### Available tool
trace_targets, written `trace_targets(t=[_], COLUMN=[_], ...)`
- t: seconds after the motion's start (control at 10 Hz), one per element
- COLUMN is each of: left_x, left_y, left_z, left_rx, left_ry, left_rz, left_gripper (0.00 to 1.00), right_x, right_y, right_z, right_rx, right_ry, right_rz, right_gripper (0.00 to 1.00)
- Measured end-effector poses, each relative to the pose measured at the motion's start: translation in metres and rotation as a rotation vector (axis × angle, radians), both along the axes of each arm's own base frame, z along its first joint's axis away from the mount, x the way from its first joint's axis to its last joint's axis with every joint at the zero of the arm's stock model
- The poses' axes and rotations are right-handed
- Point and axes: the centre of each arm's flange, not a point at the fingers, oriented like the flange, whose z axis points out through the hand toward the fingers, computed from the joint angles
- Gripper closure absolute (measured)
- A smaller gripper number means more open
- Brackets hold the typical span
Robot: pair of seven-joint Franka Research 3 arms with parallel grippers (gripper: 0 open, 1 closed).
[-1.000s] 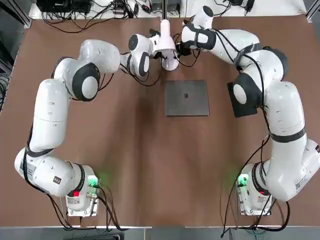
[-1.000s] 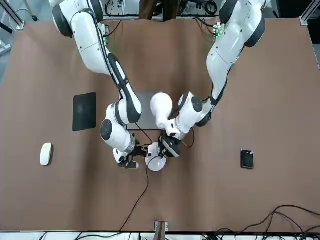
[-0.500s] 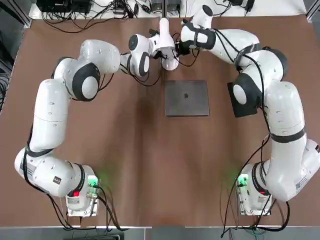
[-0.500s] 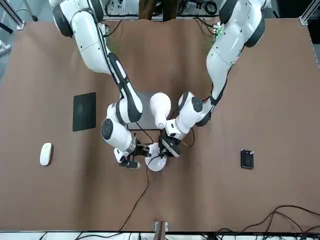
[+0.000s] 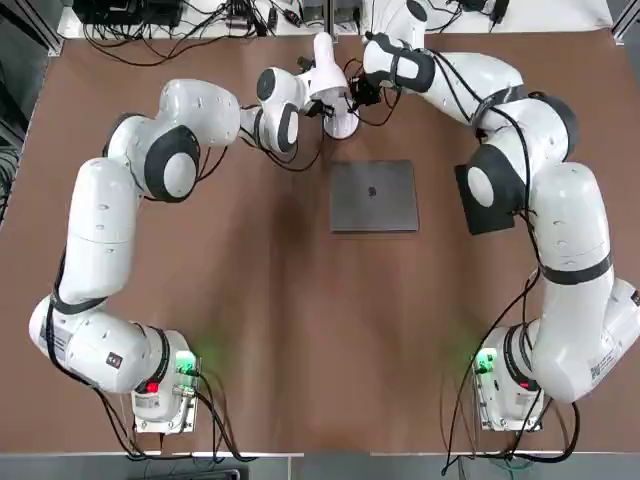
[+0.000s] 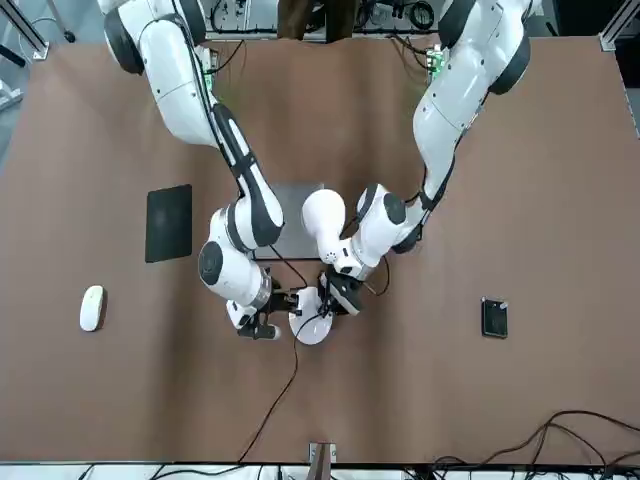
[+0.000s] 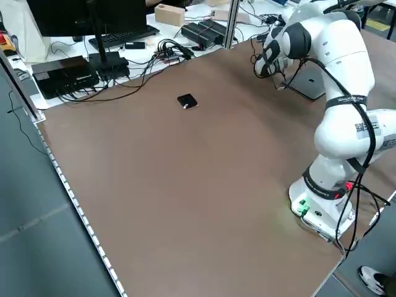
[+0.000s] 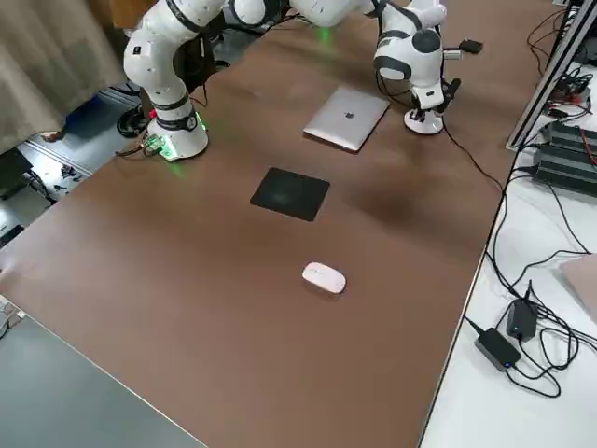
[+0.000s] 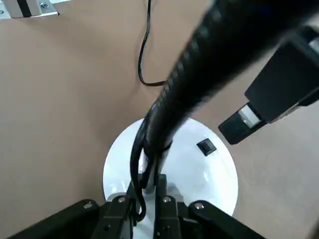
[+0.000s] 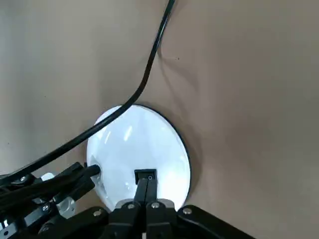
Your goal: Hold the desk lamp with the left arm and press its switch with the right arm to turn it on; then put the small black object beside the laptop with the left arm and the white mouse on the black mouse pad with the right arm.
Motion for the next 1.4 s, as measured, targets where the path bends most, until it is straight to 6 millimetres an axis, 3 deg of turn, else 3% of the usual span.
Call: trace_targets(t=[0.8, 1.4], left_x=[-0.002, -0.002], left_y=[-0.001, -0.001], left_z=[-0.001, -0.001], left_rx=[0.004, 0.004], left_ry=[-0.006, -0.006], left_rz=[-0.008, -0.009], left_gripper=[0.85, 0.85], right_x=[-0.007, -0.01], right_y=[0.016, 0.013], right_z=[-0.005, -0.017], right_rx=[0.009, -0.002], right_ry=[-0.027, -0.014], right_rz=[0.006, 0.002], right_gripper=[0.99, 0.99])
